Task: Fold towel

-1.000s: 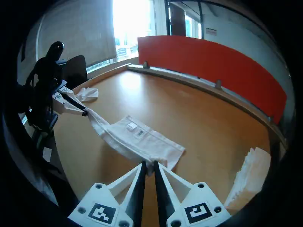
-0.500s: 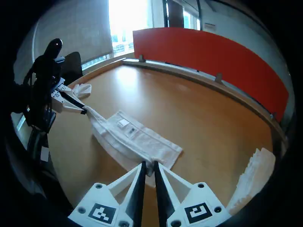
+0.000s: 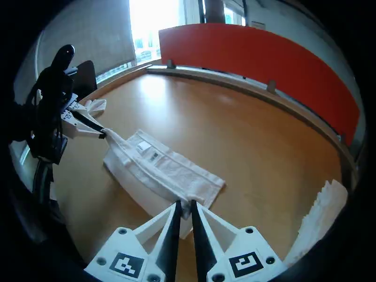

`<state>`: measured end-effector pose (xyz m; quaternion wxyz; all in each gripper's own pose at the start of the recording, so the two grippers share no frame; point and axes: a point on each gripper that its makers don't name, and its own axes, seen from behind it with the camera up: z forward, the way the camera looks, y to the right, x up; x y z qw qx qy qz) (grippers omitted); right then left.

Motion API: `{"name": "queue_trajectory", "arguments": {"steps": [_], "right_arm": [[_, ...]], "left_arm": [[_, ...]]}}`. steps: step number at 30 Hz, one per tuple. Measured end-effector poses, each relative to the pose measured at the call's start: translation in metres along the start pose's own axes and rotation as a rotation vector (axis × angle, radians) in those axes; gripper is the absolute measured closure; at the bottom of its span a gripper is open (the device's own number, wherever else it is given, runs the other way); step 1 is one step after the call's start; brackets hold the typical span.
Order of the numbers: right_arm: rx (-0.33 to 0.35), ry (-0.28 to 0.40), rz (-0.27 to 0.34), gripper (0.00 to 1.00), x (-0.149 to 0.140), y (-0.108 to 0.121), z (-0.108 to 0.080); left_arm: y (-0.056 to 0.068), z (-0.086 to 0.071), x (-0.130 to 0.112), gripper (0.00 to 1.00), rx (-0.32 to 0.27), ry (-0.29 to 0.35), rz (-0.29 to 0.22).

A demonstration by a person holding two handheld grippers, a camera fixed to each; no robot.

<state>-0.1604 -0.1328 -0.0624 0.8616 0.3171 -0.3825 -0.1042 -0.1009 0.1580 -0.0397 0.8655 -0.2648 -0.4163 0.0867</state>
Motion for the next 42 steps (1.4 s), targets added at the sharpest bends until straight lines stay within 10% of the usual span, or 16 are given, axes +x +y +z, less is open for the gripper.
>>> {"name": "queue_trajectory", "arguments": {"steps": [33,42], "right_arm": [[-0.060,-0.050,0.065,0.81,-0.020,0.029,0.047],[-0.106,-0.060,0.068,0.54,-0.023,0.041,0.052]], "left_arm": [[-0.023,0.056,-0.006,0.75,0.064,-0.028,0.028],[-0.033,0.062,-0.004,0.56,0.098,-0.031,0.046]]}}
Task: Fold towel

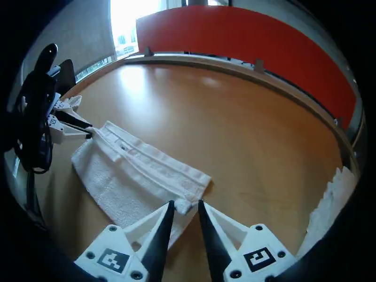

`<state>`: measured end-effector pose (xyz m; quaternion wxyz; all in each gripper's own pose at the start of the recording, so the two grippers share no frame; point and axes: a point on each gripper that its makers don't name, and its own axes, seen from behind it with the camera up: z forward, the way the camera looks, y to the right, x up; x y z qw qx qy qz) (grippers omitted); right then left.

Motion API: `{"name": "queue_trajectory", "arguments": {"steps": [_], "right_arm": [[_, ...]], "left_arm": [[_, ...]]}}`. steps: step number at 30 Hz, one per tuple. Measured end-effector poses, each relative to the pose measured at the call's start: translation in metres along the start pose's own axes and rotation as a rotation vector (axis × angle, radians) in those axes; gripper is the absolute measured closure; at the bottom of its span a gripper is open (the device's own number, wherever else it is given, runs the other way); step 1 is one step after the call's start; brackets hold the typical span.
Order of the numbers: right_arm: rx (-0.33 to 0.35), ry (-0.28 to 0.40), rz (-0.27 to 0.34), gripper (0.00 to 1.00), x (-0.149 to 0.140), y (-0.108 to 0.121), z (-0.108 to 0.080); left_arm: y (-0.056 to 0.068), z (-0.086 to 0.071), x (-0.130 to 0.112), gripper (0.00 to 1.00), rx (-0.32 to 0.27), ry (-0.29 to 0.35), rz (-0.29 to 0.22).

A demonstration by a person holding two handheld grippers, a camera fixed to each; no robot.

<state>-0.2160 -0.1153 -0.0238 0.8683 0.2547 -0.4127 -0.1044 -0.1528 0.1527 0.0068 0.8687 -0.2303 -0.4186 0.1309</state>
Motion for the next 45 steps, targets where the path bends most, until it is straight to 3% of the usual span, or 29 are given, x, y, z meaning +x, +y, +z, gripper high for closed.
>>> {"name": "queue_trajectory", "arguments": {"steps": [3,9,10,13,15,30,45], "right_arm": [[-0.013,-0.001,-0.006,0.40,0.000,0.003,0.001],[-0.043,0.010,-0.006,0.30,0.006,0.013,0.002],[-0.051,0.012,-0.005,0.24,0.007,0.016,0.002],[-0.070,0.020,-0.006,0.10,0.010,0.021,0.002],[-0.077,0.029,-0.007,0.07,0.013,0.023,0.001],[-0.076,0.047,-0.009,0.00,0.017,0.022,-0.005],[-0.062,0.046,0.003,0.00,-0.004,0.004,-0.027]], "left_arm": [[-0.003,0.000,0.002,0.45,0.010,0.003,0.006],[-0.006,0.000,0.004,0.25,0.011,-0.002,-0.012],[-0.008,0.000,0.005,0.23,0.015,0.000,-0.016],[-0.013,0.000,0.007,0.19,0.028,0.007,-0.024],[-0.016,-0.001,0.009,0.16,0.037,0.014,-0.027],[-0.016,-0.008,0.013,0.02,0.037,0.030,-0.057],[-0.009,-0.031,-0.010,0.02,0.043,0.033,-0.127]]}}
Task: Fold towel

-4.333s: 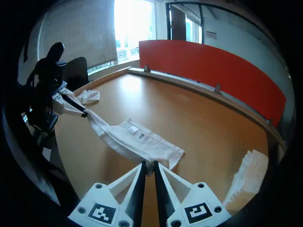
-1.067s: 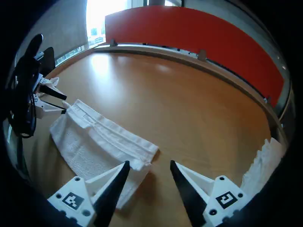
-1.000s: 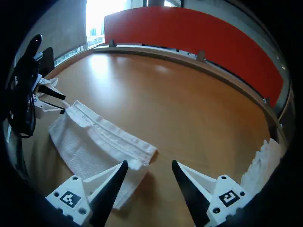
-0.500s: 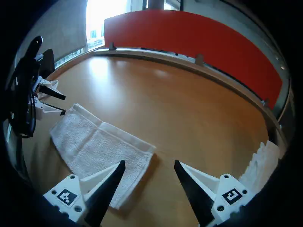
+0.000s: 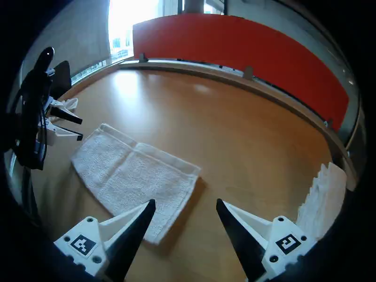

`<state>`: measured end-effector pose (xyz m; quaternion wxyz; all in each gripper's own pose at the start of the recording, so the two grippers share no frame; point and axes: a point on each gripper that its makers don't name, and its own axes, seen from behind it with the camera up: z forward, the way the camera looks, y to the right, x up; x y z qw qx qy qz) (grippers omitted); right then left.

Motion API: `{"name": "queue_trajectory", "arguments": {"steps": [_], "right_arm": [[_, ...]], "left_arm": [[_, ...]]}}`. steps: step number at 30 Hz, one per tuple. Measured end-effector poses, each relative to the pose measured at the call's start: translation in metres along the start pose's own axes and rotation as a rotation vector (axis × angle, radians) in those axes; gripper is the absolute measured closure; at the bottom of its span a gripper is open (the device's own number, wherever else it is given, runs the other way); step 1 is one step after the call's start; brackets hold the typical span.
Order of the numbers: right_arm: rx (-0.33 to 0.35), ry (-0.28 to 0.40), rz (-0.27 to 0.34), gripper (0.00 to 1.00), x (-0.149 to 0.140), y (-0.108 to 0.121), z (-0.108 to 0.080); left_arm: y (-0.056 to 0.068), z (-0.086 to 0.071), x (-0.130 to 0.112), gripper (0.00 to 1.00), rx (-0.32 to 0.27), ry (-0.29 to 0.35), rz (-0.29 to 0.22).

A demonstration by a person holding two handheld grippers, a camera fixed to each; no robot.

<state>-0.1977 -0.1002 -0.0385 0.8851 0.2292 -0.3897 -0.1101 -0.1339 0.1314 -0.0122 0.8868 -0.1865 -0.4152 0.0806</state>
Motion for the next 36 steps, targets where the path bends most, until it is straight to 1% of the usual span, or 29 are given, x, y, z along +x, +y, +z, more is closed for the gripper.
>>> {"name": "queue_trajectory", "arguments": {"steps": [6,12,18,21,25,30,36], "right_arm": [[-0.002,0.003,0.015,0.00,-0.007,-0.005,-0.010],[-0.005,0.007,0.026,0.00,-0.010,-0.008,-0.016],[-0.002,0.016,0.046,0.00,-0.008,-0.011,-0.018],[0.002,0.018,0.049,0.00,-0.009,-0.013,-0.018],[0.004,0.016,0.045,0.00,-0.010,-0.015,-0.018],[0.011,0.011,0.036,0.00,-0.013,-0.018,-0.019],[0.024,-0.011,0.016,0.00,-0.024,-0.021,-0.019]], "left_arm": [[0.001,-0.010,-0.011,0.02,0.008,0.002,-0.032],[-0.002,-0.019,-0.017,0.02,0.028,0.008,-0.061],[-0.007,-0.028,-0.026,0.02,0.054,0.014,-0.117],[-0.010,-0.034,-0.031,0.02,0.077,0.018,-0.146],[-0.009,-0.040,-0.037,0.02,0.088,0.021,-0.174],[-0.008,-0.046,-0.044,0.02,0.097,0.018,-0.197],[-0.015,-0.056,-0.052,0.02,0.114,0.014,-0.207]]}}
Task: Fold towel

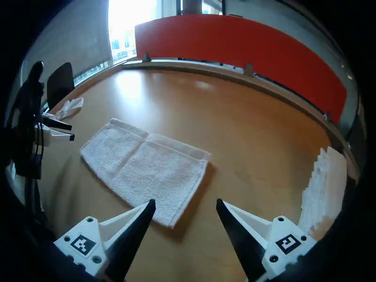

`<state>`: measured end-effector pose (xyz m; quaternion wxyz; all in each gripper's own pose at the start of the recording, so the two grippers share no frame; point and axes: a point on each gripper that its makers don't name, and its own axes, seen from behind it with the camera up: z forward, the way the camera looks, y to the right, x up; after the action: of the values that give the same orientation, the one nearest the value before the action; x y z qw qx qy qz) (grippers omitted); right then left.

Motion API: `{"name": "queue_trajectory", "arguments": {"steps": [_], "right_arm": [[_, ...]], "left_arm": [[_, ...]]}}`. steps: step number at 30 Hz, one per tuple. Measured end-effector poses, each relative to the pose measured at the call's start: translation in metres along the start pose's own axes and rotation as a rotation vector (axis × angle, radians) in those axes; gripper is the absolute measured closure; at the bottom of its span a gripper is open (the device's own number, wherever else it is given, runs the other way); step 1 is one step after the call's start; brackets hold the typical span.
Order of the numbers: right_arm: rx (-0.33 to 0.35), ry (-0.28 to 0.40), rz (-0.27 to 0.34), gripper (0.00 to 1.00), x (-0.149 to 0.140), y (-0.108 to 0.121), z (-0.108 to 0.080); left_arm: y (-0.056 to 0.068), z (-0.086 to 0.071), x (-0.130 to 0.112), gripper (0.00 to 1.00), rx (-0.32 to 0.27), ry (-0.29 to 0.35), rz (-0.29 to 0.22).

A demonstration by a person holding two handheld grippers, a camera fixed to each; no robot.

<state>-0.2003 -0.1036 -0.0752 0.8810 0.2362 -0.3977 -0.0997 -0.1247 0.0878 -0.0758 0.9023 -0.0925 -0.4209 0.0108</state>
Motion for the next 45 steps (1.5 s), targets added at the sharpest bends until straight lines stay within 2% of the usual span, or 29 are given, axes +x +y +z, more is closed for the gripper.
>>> {"name": "queue_trajectory", "arguments": {"steps": [7,15,22,28,36,38,42,45], "right_arm": [[0.022,-0.026,-0.040,0.00,-0.019,-0.006,-0.001],[0.042,-0.052,-0.073,0.00,-0.031,-0.010,0.000],[0.085,-0.073,-0.125,0.06,-0.036,-0.014,0.004],[0.118,-0.097,-0.168,0.20,-0.039,-0.014,0.006],[0.149,-0.121,-0.183,0.42,-0.042,-0.016,0.006],[0.153,-0.126,-0.185,0.51,-0.043,-0.016,0.007],[0.155,-0.130,-0.187,0.65,-0.043,-0.015,0.009],[0.161,-0.133,-0.183,0.69,-0.044,-0.016,0.010]], "left_arm": [[-0.009,-0.012,-0.007,0.02,0.018,-0.002,-0.010],[-0.015,-0.021,-0.017,0.02,0.024,-0.012,-0.016],[-0.018,-0.026,-0.021,0.02,0.028,-0.016,-0.018],[-0.021,-0.029,-0.024,0.02,0.032,-0.017,-0.020],[-0.025,-0.033,-0.026,0.02,0.038,-0.016,-0.025],[-0.026,-0.033,-0.026,0.02,0.038,-0.017,-0.024],[-0.027,-0.034,-0.026,0.02,0.039,-0.017,-0.022],[-0.026,-0.034,-0.026,0.02,0.037,-0.016,-0.021]]}}
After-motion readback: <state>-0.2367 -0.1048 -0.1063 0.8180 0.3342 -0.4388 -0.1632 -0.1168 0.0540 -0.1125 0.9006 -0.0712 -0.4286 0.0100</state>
